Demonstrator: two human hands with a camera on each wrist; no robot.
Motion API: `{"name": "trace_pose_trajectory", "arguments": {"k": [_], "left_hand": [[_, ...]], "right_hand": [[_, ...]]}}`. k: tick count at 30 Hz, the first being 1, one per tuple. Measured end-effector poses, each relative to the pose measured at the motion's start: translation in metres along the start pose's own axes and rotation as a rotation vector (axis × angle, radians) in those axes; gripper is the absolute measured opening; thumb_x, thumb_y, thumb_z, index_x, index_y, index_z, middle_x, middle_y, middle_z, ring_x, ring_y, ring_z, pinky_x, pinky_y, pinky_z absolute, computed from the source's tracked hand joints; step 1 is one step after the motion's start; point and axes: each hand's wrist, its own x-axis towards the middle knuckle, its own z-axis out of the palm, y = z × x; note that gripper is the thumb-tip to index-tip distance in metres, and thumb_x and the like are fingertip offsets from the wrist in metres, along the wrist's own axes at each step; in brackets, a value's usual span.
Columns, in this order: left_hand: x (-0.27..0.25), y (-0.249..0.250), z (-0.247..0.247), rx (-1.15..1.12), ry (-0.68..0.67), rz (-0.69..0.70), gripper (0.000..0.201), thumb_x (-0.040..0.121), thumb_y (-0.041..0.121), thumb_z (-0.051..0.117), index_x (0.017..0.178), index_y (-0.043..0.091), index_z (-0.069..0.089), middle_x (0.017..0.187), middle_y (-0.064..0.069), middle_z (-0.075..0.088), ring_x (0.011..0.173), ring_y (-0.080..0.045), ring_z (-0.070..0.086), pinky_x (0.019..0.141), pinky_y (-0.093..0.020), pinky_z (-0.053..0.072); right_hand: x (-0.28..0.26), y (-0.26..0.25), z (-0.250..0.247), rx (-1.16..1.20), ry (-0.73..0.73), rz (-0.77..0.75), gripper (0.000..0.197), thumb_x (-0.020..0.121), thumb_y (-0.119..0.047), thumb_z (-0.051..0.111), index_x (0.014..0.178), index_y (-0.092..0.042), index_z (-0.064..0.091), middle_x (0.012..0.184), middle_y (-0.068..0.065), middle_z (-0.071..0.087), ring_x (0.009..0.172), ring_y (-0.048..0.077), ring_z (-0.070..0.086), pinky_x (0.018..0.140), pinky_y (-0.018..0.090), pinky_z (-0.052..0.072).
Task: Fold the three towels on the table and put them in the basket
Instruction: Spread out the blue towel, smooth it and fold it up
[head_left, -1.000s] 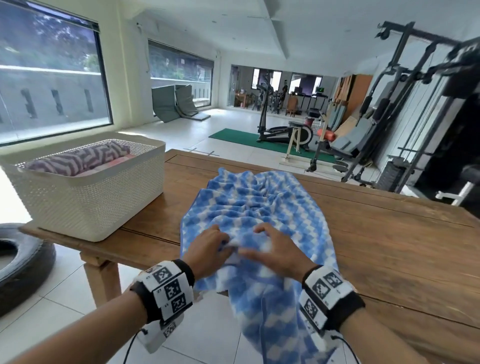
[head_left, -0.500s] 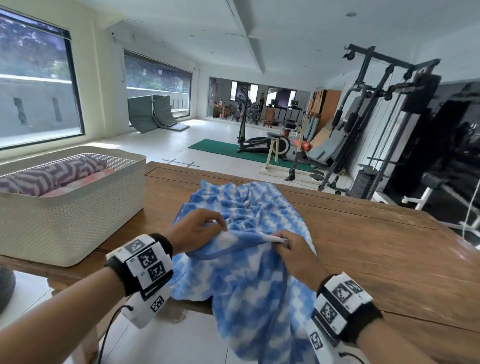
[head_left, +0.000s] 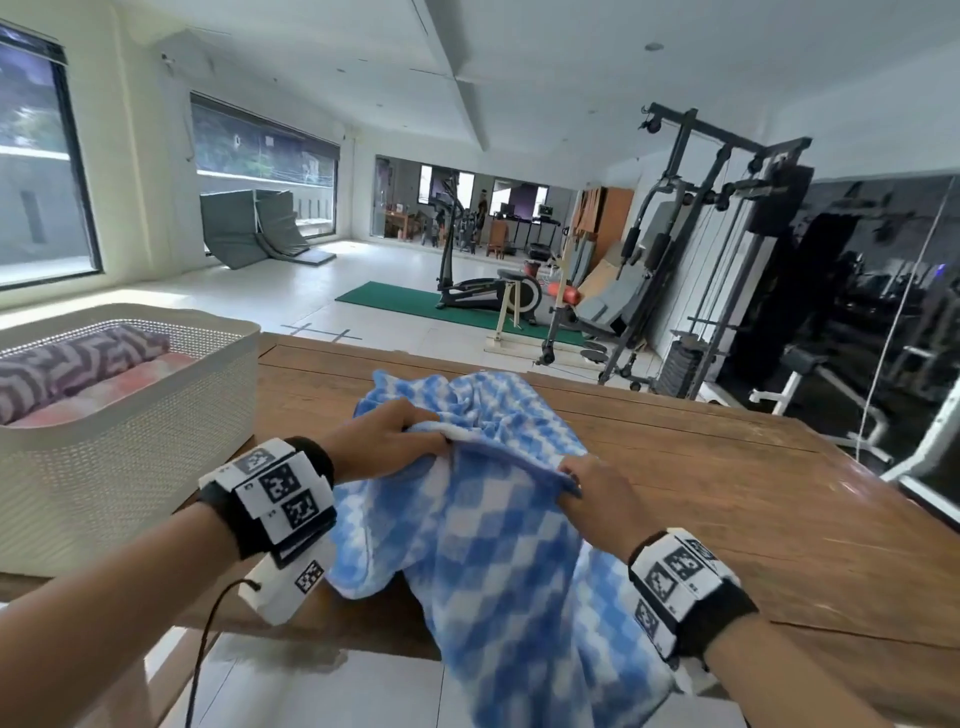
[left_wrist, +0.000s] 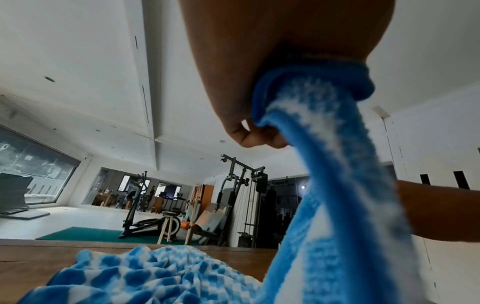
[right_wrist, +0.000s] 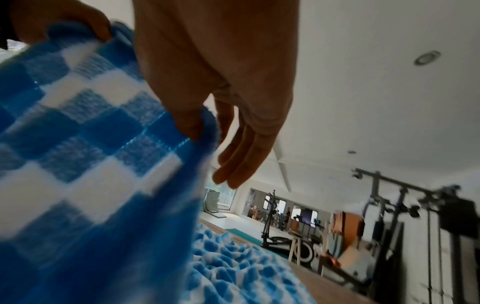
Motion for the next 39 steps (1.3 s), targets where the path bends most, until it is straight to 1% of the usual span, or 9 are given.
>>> {"name": "trace_pose_trajectory", "arguments": {"k": [3, 6, 11, 14, 17, 20, 24, 30, 39], "left_hand": [[0.010, -0.011, -0.006, 0.014, 0.077, -0.001, 0.022, 0.089, 0.027, 0.062, 0.094, 0.006, 0.069, 0.085, -0.009, 0.068, 0.073, -0.014, 0.059, 0.070, -0.029, 0.045], [0.017, -0.015, -0.014, 0.121, 0.139, 0.058, 0.016, 0.083, 0.011, 0.067, 0.097, 0.020, 0.071, 0.083, -0.005, 0.067, 0.071, -0.015, 0.058, 0.067, -0.031, 0.046], [0.029, 0.000, -0.008, 0.467, -0.041, -0.076, 0.017, 0.089, 0.006, 0.046, 0.087, 0.004, 0.063, 0.089, -0.012, 0.063, 0.077, -0.018, 0.051, 0.067, -0.027, 0.038], [0.037, 0.012, 0.009, 0.201, 0.058, -0.035, 0.025, 0.093, 0.001, 0.038, 0.073, 0.013, 0.045, 0.072, -0.004, 0.047, 0.064, -0.012, 0.041, 0.055, -0.017, 0.032], [0.040, 0.018, 0.028, -0.220, -0.034, -0.013, 0.011, 0.089, 0.028, 0.058, 0.089, 0.017, 0.060, 0.089, 0.000, 0.061, 0.085, -0.016, 0.058, 0.069, -0.019, 0.043], [0.037, 0.010, 0.049, -0.018, -0.256, 0.115, 0.027, 0.076, 0.043, 0.070, 0.085, 0.018, 0.064, 0.076, 0.006, 0.061, 0.070, -0.007, 0.057, 0.064, -0.023, 0.042], [0.042, 0.004, 0.049, -0.128, -0.106, 0.092, 0.029, 0.075, 0.031, 0.059, 0.067, 0.003, 0.056, 0.061, -0.002, 0.048, 0.057, -0.013, 0.044, 0.056, -0.028, 0.033], [0.047, 0.000, 0.023, -0.446, 0.190, -0.033, 0.020, 0.064, 0.030, 0.055, 0.063, 0.010, 0.049, 0.065, -0.009, 0.043, 0.061, -0.020, 0.038, 0.061, -0.035, 0.029], [0.035, -0.005, 0.084, -0.351, -0.175, 0.047, 0.041, 0.063, 0.023, 0.077, 0.099, 0.008, 0.066, 0.083, 0.004, 0.063, 0.076, -0.009, 0.061, 0.068, -0.025, 0.048]], "right_hand": [[0.006, 0.014, 0.003, 0.338, 0.027, 0.143, 0.015, 0.085, -0.003, 0.051, 0.077, -0.013, 0.060, 0.079, 0.016, 0.068, 0.073, 0.033, 0.061, 0.063, 0.043, 0.049], [0.011, 0.019, 0.002, 0.512, 0.012, 0.199, 0.017, 0.089, -0.008, 0.052, 0.081, 0.004, 0.059, 0.073, 0.012, 0.060, 0.067, 0.022, 0.053, 0.063, 0.038, 0.042], [0.009, 0.002, -0.011, 0.411, -0.139, 0.157, 0.021, 0.096, -0.014, 0.051, 0.093, 0.004, 0.062, 0.075, 0.009, 0.053, 0.069, 0.018, 0.046, 0.061, 0.029, 0.033], [0.006, -0.017, -0.018, 0.370, -0.157, 0.106, 0.020, 0.097, -0.018, 0.051, 0.086, -0.007, 0.064, 0.068, 0.003, 0.050, 0.061, 0.013, 0.043, 0.055, 0.024, 0.032], [0.004, -0.033, -0.020, 0.402, -0.129, 0.050, 0.023, 0.098, -0.019, 0.052, 0.088, -0.001, 0.063, 0.069, 0.006, 0.049, 0.059, 0.013, 0.040, 0.048, 0.018, 0.028], [0.001, -0.040, -0.022, 0.476, -0.104, 0.056, 0.023, 0.095, -0.020, 0.057, 0.093, 0.002, 0.063, 0.066, 0.008, 0.049, 0.050, 0.010, 0.038, 0.043, 0.016, 0.026], [-0.006, -0.025, -0.020, 0.329, -0.169, 0.061, 0.008, 0.072, -0.027, 0.063, 0.073, -0.022, 0.056, 0.058, -0.007, 0.051, 0.050, 0.007, 0.042, 0.050, 0.024, 0.034], [-0.019, 0.028, -0.004, 0.139, -0.078, 0.272, 0.024, 0.083, -0.002, 0.049, 0.069, -0.019, 0.057, 0.075, 0.009, 0.064, 0.071, 0.021, 0.059, 0.065, 0.035, 0.049], [-0.013, -0.022, -0.006, 0.434, -0.037, 0.093, 0.013, 0.096, -0.007, 0.048, 0.094, -0.015, 0.059, 0.059, 0.003, 0.045, 0.045, 0.006, 0.035, 0.045, 0.020, 0.026]]}}
